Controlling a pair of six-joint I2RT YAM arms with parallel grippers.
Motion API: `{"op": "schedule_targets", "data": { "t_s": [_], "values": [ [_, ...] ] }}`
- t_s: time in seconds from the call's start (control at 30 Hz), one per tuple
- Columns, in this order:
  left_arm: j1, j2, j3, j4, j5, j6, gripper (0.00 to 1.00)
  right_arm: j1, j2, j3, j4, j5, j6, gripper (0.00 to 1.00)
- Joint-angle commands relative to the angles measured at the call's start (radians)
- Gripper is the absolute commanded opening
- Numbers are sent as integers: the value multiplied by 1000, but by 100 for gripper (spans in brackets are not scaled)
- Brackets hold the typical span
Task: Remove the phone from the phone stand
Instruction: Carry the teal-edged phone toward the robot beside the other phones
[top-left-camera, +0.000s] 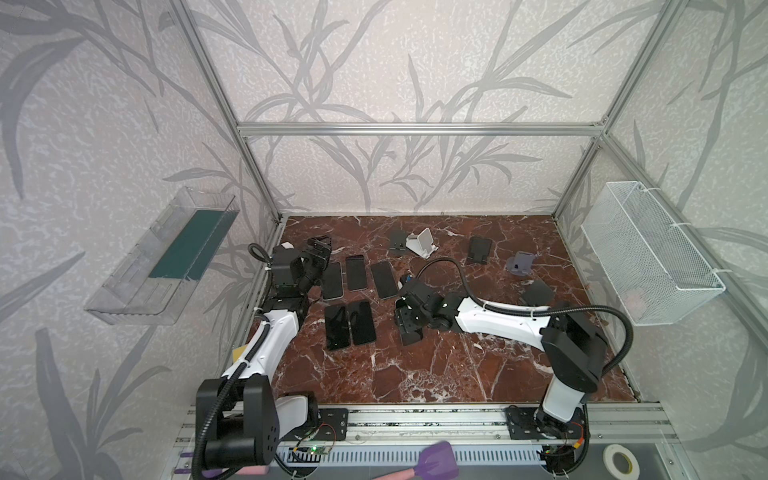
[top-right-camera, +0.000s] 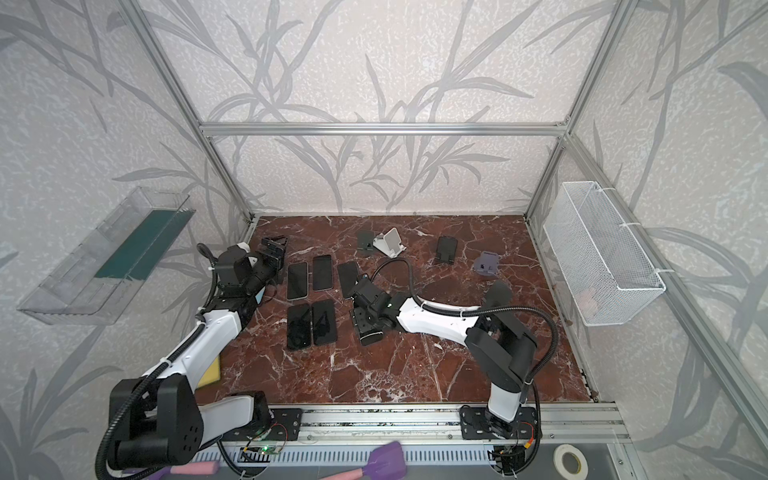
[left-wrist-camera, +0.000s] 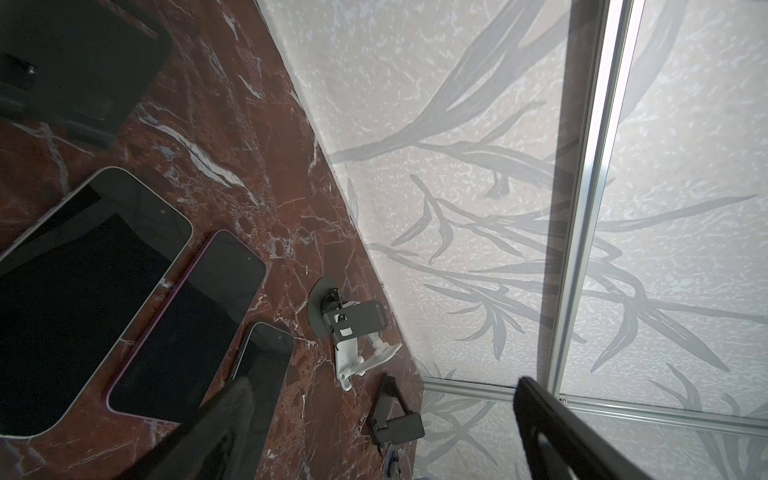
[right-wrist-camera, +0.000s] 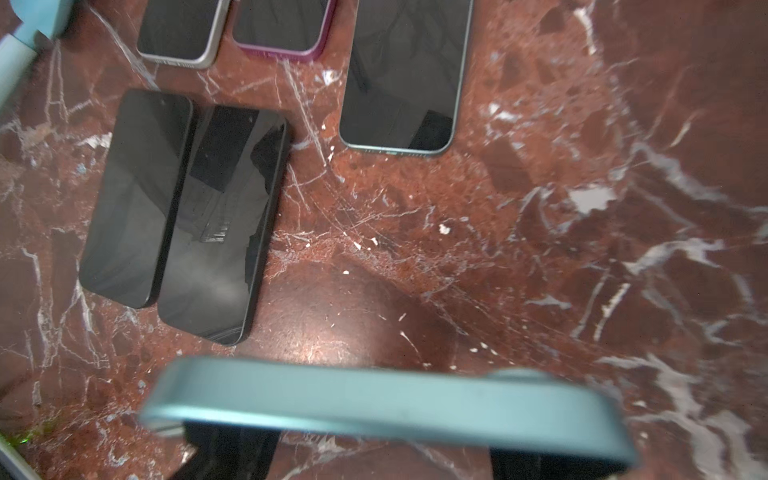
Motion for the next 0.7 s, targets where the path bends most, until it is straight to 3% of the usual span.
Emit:
{"op": "schedule_targets", "data": {
  "t_s": [0.0, 0.33, 0.67],
  "values": [
    [5, 15, 9, 29, 27, -1, 97, 5, 33, 40, 53, -40, 56, 59],
    [5, 38, 8, 50, 48, -19, 96, 5, 121, 40, 75, -55, 110, 61],
    [1, 68, 17, 104, 102, -34, 96, 39, 175, 55, 80, 47, 93, 61]
  ]
}}
